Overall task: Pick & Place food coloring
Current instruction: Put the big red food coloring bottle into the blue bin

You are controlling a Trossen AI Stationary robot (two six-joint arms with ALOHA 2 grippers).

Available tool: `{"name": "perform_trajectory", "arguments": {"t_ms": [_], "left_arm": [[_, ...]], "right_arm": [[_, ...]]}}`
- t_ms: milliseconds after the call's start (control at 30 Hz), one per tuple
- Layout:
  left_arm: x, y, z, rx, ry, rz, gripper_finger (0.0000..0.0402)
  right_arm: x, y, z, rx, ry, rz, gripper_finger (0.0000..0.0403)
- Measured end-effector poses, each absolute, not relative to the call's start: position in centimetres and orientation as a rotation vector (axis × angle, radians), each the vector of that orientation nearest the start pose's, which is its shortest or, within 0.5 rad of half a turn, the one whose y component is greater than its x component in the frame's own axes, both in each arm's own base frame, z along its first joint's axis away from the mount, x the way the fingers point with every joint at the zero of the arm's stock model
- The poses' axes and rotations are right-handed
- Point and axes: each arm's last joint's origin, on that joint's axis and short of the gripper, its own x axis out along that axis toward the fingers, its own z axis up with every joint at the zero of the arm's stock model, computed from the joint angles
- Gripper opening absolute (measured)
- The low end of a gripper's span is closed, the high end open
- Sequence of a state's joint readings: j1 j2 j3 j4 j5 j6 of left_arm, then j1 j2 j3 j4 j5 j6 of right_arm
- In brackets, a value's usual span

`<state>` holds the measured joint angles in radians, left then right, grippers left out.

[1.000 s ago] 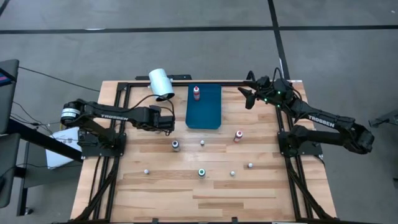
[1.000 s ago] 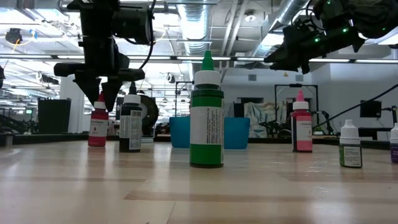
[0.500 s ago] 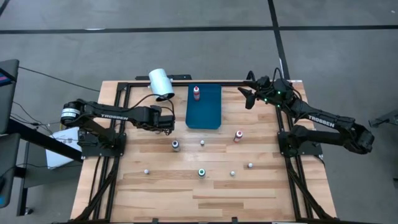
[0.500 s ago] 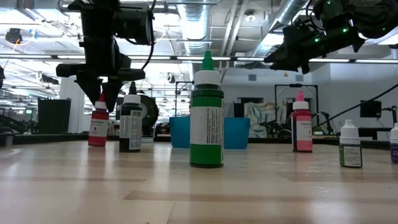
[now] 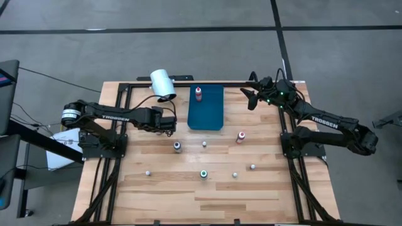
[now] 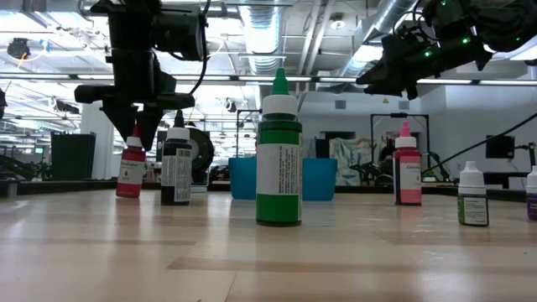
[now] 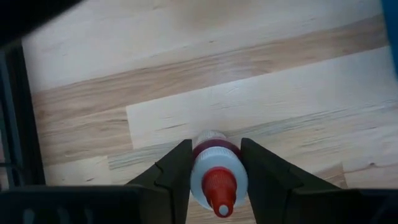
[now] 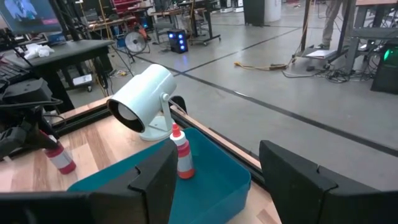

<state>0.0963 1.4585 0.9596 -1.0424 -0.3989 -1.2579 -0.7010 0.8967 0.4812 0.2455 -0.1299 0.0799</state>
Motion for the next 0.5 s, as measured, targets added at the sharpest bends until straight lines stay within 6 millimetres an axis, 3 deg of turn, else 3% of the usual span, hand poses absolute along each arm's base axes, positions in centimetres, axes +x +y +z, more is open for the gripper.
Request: {"name": "perform_trajectory", "arguments": {"t_ms": [500], "left_arm": [[25.1,4.7,24.3,-0.662,0.899,1.23,0.0108]], "right_arm": [[14.3,-13.1,25.4,0.124,0.115,-0.636,0.0214]]}}
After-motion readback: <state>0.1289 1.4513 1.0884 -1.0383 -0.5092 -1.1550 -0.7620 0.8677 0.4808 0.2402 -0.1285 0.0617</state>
